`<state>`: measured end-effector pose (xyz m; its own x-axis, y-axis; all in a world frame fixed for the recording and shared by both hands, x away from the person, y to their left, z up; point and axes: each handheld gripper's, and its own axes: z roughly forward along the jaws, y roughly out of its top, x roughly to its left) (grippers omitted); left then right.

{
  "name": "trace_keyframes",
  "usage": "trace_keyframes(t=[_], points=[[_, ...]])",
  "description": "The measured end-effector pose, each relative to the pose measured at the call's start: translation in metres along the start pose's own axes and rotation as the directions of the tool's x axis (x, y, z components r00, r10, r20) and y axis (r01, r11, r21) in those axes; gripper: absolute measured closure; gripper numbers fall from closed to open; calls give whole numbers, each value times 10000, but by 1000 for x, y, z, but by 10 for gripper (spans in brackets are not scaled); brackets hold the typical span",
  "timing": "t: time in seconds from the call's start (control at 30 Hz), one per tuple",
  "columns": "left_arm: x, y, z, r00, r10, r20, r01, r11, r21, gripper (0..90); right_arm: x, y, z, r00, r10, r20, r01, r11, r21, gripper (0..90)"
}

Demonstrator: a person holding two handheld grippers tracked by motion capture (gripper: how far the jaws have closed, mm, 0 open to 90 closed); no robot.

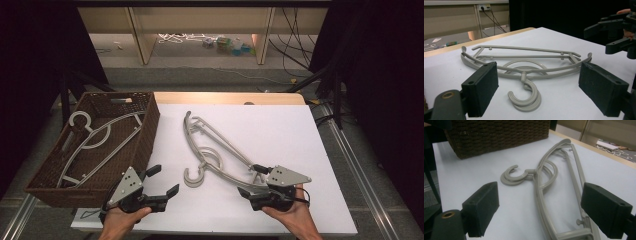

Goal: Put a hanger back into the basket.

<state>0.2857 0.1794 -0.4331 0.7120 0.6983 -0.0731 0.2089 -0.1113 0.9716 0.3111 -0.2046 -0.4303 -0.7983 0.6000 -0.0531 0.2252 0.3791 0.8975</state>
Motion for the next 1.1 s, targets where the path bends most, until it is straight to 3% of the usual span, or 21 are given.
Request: trace_keyframes(t=[0.1, 0.13, 0.17, 0.2, 0.27, 0.33, 0.4, 0.43, 0.53, 0.57, 0.63, 0.73, 0.8, 0.87, 0.93, 0.97, 1.1], points=[[0, -2, 1, 10000, -21, 26, 21, 10000, 21, 159, -1, 5, 11, 9999, -153, -57, 155, 9991, 383, 162], [0, -3, 1, 10000, -9, 8, 9, 9999, 129, 159, -3, 7, 20, 9995, -295, -136, 306, 9958, 860, 169], [0, -3, 1, 10000, -9, 8, 9, 9999, 129, 159, -3, 7, 20, 9995, -295, -136, 306, 9958, 860, 169], [0, -3, 1, 10000, 12, 12, -12, 9999, 144, 159, -6, 10, 31, 9989, -379, -266, 414, 9883, 1467, 192], [0, -2, 1, 10000, 24, 21, -24, 9999, 105, 159, -7, 10, 38, 9987, -387, -316, 435, 9845, 1699, 205], [1, -3, 3, 9999, 128, 112, -129, 9999, 71, 159, -11, 11, 55, 9980, -425, -467, 527, 9679, 2456, 243], [1, -3, 2, 9999, 119, 90, -120, 9999, 87, 159, -12, 11, 61, 9977, -458, -497, 573, 9628, 2639, 253], [1, -2, 2, 9998, 144, 103, -145, 9998, 128, 160, -14, 11, 71, 9979, -351, -546, 501, 9510, 3052, 276], [1, -2, 1, 9999, 126, 42, -126, 9998, 132, 160, -15, 11, 80, 9979, -369, -533, 520, 9465, 3184, 312], [1, -2, 0, 9999, 140, 42, -141, 9998, 135, 160, -16, 11, 88, 9975, -290, -637, 493, 9369, 3460, 340], [1, -2, 0, 9999, 132, 18, -132, 9998, 126, 160, -16, 11, 92, 9971, -294, -708, 528, 9331, 3558, 355], [1, -2, 0, 10000, 84, 13, -84, 10000, 14, 160, -18, 11, 104, 9953, -173, -952, 545, 9133, 4037, 423], [2, -1, 0, 9999, 127, 23, -127, 9999, 10, 160, -19, 11, 107, 9956, -172, -922, 529, 9145, 4011, 435], [2, -2, 0, 10000, 59, -23, -59, 10000, 25, 160, -21, 12, 115, 9938, -87, -1112, 549, 9058, 4201, 495], [2, -2, 0, 10000, 50, -8, -50, 10000, 10, 160, -20, 12, 118, 9940, -11, -1092, 476, 9046, 4236, 520], [2, -2, 1, 9999, 67, 79, -67, 10000, -73, 160, -21, 12, 122, 9941, -9, -1088, 496, 8938, 4457, 539], [2, -2, -1, 10000, 50, 0, -50, 10000, 25, 160, -21, 11, 127, 9934, 156, -1138, 392, 8854, 4633, 591]])
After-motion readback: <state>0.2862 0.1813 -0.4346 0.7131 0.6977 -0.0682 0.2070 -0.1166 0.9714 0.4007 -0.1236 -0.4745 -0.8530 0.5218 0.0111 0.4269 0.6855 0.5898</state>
